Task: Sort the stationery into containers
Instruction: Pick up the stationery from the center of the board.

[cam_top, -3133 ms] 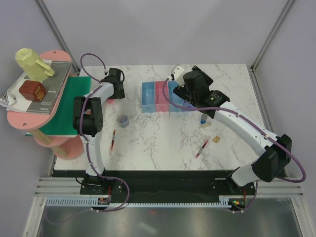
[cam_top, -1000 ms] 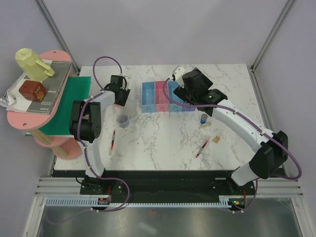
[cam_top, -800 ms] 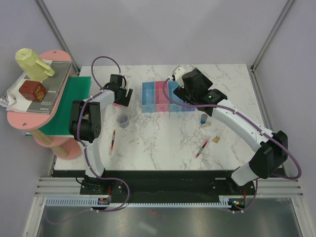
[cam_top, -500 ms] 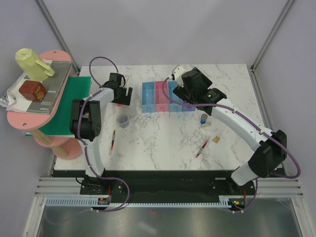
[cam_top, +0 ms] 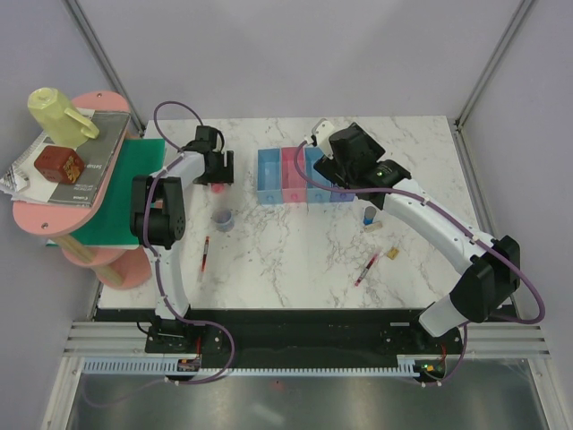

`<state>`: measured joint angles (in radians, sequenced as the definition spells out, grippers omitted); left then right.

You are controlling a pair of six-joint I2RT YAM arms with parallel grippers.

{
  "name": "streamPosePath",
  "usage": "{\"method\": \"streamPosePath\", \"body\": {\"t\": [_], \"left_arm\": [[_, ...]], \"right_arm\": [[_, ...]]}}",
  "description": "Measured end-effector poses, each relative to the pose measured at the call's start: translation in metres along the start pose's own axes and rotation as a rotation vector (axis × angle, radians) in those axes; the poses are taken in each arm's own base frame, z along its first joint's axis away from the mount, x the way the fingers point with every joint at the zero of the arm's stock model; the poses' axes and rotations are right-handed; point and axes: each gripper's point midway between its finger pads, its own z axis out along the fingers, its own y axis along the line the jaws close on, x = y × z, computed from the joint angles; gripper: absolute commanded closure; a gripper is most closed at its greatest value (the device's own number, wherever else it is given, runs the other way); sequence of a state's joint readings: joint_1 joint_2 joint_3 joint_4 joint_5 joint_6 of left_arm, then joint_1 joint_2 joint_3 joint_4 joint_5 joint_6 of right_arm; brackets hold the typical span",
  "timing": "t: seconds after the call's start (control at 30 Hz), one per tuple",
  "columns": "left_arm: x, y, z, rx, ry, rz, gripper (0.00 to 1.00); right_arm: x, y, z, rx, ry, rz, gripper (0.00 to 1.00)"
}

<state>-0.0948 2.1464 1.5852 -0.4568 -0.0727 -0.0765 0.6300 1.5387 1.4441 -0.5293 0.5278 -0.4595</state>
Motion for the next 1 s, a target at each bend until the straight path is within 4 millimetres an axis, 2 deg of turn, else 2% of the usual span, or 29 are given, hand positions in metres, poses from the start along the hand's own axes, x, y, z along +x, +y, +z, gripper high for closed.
{"method": "streamPosePath", "body": {"t": [0.2,0.3,0.4,0.43,0.57,0.63,0.8,1.0], "left_arm": [[0.004,0.003,-0.003,-0.027,0.026,-0.036,0.37],[0.008,0.004,-0.004,-0.036,0.046,-0.050,0.41],[0.010,0.004,-0.006,-0.039,0.060,-0.060,0.50],[0.011,0.004,-0.006,-0.041,0.066,-0.062,0.54],[0.013,0.006,-0.007,-0.051,0.078,-0.068,0.85],[0.013,0.006,-0.007,-0.051,0.081,-0.068,0.97],[0.013,0.006,-0.007,-0.045,0.084,-0.061,0.98],[0.014,0.010,-0.010,-0.030,0.086,0.029,0.98]], "right_arm": [[0.000,0.001,0.000,-0.008,0.000,-0.001,0.02],[0.000,0.002,0.000,-0.013,-0.001,0.000,0.02],[0.000,0.003,0.000,-0.017,-0.001,-0.001,0.02],[0.000,0.003,0.000,-0.018,-0.001,0.000,0.02],[0.000,0.004,0.000,-0.020,-0.002,0.000,0.02],[0.000,0.004,0.000,-0.020,-0.002,0.000,0.02],[0.000,0.004,0.000,-0.020,-0.002,0.003,0.02],[0.000,0.004,-0.002,-0.045,-0.001,0.004,0.02]]}}
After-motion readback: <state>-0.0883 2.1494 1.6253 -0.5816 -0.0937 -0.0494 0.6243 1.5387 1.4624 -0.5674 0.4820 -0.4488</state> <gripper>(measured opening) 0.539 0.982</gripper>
